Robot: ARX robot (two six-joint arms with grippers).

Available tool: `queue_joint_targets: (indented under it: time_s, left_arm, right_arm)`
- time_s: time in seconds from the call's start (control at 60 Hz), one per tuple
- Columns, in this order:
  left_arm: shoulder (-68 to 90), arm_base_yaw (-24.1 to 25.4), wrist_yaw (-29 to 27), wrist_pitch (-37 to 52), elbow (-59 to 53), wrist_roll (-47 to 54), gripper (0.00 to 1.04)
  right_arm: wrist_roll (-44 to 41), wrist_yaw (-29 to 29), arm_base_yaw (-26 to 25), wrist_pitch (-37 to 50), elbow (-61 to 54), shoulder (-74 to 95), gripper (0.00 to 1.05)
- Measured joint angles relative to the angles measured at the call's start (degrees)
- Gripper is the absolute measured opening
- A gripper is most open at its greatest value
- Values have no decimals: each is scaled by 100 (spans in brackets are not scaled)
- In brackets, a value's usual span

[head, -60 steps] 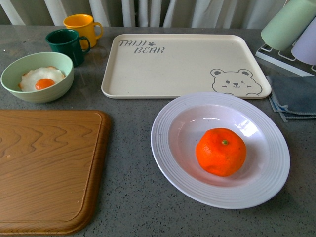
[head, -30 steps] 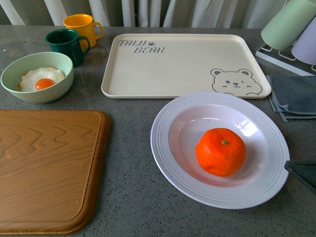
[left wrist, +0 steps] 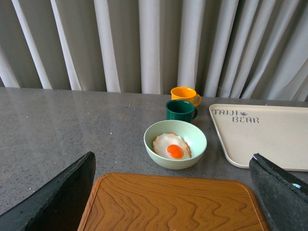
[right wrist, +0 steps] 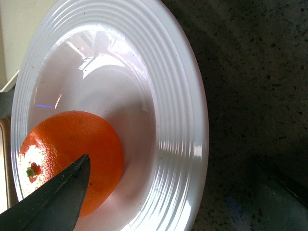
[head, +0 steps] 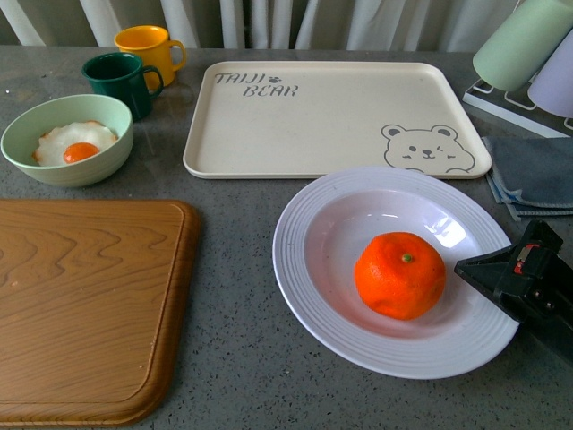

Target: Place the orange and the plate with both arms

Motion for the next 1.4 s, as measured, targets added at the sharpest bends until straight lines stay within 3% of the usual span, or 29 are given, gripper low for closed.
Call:
queue_joint_targets:
  time_s: [0.133,0.35,0.667,0.967,1.4]
  left_arm:
    - [0,0,0,0,0,0,96]
    - [0,0,0,0,0,0,96]
    - [0,0,0,0,0,0,96]
    - [0,0,0,0,0,0,96]
    - [0,0,0,0,0,0,96]
  right_arm:
    - [50,13,22,48,111,140,90]
    - [173,11,35,59,236,369,55]
    - [389,-26,83,13,358,483,16]
    - [645,-284,85,-52,404,63,3]
    - [616,-490,-48,-94,192,-402,3]
